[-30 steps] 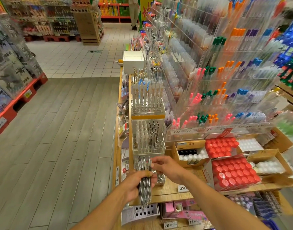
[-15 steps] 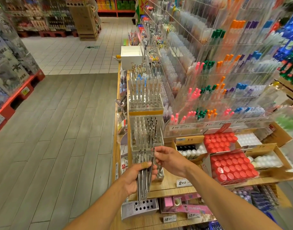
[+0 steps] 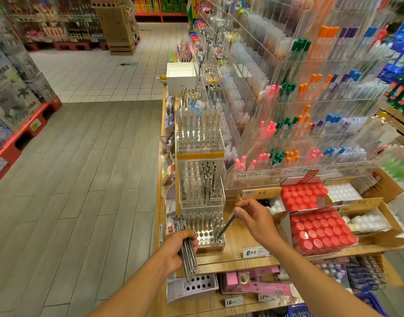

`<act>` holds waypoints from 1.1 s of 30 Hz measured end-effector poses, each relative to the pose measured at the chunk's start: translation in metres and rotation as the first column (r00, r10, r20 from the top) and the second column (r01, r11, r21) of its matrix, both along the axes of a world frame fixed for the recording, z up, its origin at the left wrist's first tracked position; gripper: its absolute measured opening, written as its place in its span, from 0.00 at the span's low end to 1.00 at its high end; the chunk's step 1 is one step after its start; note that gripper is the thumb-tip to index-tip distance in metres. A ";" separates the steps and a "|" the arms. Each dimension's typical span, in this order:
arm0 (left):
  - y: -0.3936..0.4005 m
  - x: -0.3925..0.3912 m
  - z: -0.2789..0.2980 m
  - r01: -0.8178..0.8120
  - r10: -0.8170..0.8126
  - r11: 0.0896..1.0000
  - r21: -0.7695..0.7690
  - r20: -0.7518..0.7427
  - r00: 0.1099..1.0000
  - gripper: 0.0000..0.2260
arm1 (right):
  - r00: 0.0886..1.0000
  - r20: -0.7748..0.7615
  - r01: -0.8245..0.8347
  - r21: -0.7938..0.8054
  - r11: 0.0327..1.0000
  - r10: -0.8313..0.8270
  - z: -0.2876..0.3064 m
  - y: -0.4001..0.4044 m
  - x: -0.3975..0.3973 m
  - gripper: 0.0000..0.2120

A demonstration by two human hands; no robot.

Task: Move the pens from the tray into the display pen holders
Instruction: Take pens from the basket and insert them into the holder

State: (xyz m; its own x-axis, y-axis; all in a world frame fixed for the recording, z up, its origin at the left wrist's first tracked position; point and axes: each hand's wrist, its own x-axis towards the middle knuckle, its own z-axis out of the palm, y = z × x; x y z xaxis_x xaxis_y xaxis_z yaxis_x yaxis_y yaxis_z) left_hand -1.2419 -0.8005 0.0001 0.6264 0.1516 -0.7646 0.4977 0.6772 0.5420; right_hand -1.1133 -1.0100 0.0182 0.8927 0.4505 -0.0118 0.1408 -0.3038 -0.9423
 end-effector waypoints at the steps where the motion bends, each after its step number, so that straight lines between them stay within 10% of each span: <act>1: 0.000 -0.001 0.001 0.010 -0.010 1.000 -0.003 0.006 1.000 0.05 | 0.998 0.045 -0.036 -0.102 0.994 0.041 -0.006 -0.003 -0.002 0.02; 13: -0.009 0.002 0.006 0.035 -0.034 0.998 -0.049 0.038 0.999 0.09 | 0.878 0.283 -0.179 -0.554 0.813 0.386 -0.044 0.005 -0.019 0.04; 26: -0.015 0.005 0.015 0.105 -0.105 0.994 0.035 0.021 0.994 0.23 | 0.887 0.319 -0.030 -0.682 0.731 0.334 -0.028 0.027 -0.029 0.08; 33: -0.019 0.006 0.017 0.156 -0.160 0.986 0.067 0.062 0.985 0.30 | 0.913 -0.356 -0.246 -0.088 0.965 0.200 0.010 0.047 -0.027 0.08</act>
